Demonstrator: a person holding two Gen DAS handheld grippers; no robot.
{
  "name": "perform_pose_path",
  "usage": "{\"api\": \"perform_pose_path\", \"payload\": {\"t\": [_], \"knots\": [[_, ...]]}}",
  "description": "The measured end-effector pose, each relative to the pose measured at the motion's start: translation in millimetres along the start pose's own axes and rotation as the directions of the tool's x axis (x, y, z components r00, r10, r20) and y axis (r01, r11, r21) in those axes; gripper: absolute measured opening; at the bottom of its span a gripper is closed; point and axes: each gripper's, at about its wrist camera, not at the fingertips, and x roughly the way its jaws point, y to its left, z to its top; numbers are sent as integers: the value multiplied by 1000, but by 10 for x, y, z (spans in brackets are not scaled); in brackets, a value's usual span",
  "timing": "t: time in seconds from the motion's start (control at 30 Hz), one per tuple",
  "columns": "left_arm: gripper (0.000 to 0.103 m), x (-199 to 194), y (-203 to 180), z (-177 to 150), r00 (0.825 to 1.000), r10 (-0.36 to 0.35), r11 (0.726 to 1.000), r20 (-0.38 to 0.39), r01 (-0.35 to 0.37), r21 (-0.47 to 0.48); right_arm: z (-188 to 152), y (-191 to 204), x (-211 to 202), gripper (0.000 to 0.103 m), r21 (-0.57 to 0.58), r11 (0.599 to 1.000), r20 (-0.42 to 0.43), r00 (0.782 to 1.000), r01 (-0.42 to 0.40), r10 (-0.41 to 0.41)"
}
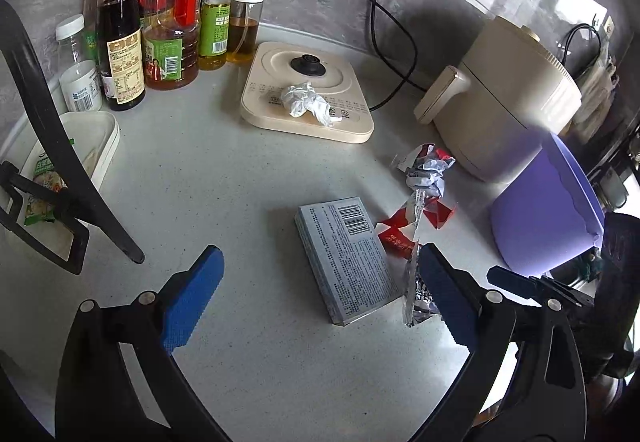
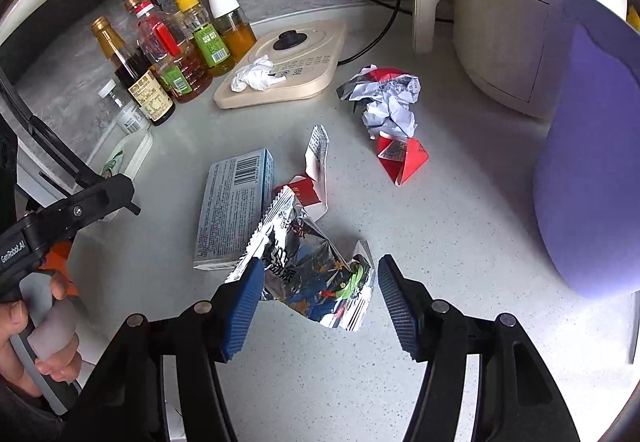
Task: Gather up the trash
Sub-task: 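Grasp the silver snack bag on the counter with the right tool, then grasp the white barcode box with the left tool while the right lifts the snack bag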
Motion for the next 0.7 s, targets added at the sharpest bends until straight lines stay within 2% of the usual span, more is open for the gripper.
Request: {"api": "perform_pose_path", "payload": {"t": [0.07, 0.1, 0.13, 0.17, 0.23, 0.53, 0.7], "knots": [[97, 9, 14, -25, 1000, -2, 1000, -6, 2, 4, -2, -9, 79, 59, 11, 1000, -15, 1000, -2, 2], [97, 22, 20, -39, 1000, -5, 1000, -12, 5, 10, -4, -16, 113, 55, 16, 1000, -22, 1000, 5, -4], [97, 32, 21, -56, 1000, -4, 1000, -16, 4, 16, -6, -20, 139, 27, 16, 1000, -33, 999, 10, -10], [97, 44, 30, -71, 1000, -2, 1000, -20, 2, 17, -4, -15, 152, 15, 9, 1000, -42, 999, 8, -8], [97, 73, 64, -96, 999, -7, 1000, -31, 8, 5, -7, 16, 88, 8, -15, 1000, -21, 1000, 3, -3], [97, 321, -30, -124, 998, -6, 999, -61, 8, 35, -6, -82, -256, 5, -26, 998, 49, 997, 65, -64], [97, 534, -184, -192, 995, 28, 995, -94, -19, 98, -3, -183, -395, 5, -11, 996, 82, 993, 87, -86]]}}
